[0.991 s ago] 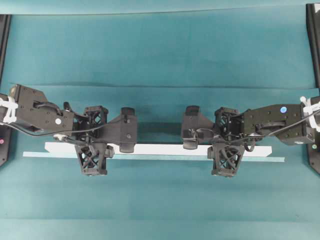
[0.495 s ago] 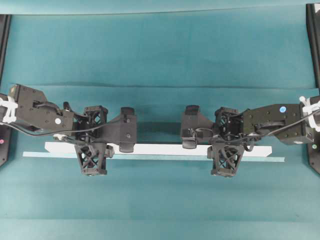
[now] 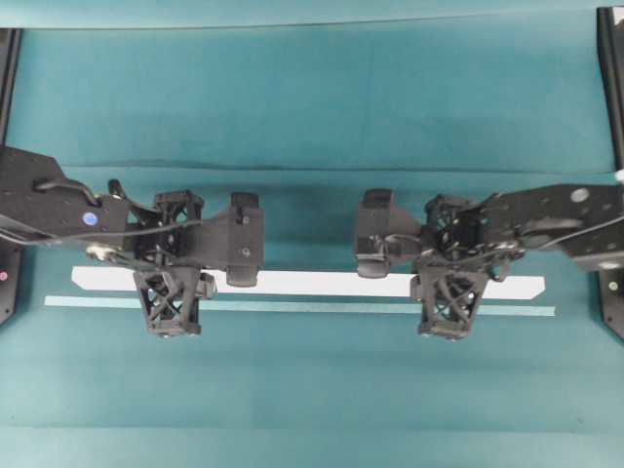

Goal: Lift a wooden board with both hands.
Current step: 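Lift the board with both grippers and move it away from the table edge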

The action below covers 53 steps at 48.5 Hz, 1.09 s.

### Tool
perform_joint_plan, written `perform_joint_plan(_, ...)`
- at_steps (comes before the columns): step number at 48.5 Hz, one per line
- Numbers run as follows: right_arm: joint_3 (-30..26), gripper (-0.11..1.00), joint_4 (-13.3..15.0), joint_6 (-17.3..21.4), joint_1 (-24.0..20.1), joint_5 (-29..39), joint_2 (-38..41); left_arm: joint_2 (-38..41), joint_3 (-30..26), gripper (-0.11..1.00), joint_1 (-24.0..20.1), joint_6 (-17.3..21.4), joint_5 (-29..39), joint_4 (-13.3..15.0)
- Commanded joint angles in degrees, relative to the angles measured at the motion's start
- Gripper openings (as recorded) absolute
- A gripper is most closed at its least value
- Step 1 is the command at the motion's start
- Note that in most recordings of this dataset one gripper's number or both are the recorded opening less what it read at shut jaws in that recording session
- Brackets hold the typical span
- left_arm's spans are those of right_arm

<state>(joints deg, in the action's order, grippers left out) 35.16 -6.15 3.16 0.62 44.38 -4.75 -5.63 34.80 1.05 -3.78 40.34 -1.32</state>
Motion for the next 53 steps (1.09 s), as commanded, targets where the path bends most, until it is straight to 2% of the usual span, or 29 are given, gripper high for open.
perform_joint_plan(1,-2.2,0.21,-0.09,0.79,0.18,2.46,-2.55,-1.67,-2.37,0.17,0.0,-0.26,2.9,-0.18)
perform_joint_plan(17,-7.03,0.21,-0.09,0.7,0.44,14.5,-6.94,-4.22,-8.7,0.17,-0.44,-0.26,10.81,-0.18)
perform_joint_plan(32,-10.2,0.21,0.0,0.79,0.44,18.11,-7.29,-5.19,-14.41,0.17,-0.53,-0.26,18.11,-0.18)
perform_joint_plan(53,-19.25,0.21,0.7,1.14,0.97,27.25,-7.29,-5.19,-23.99,0.17,-0.53,-0.26,27.77,-0.18)
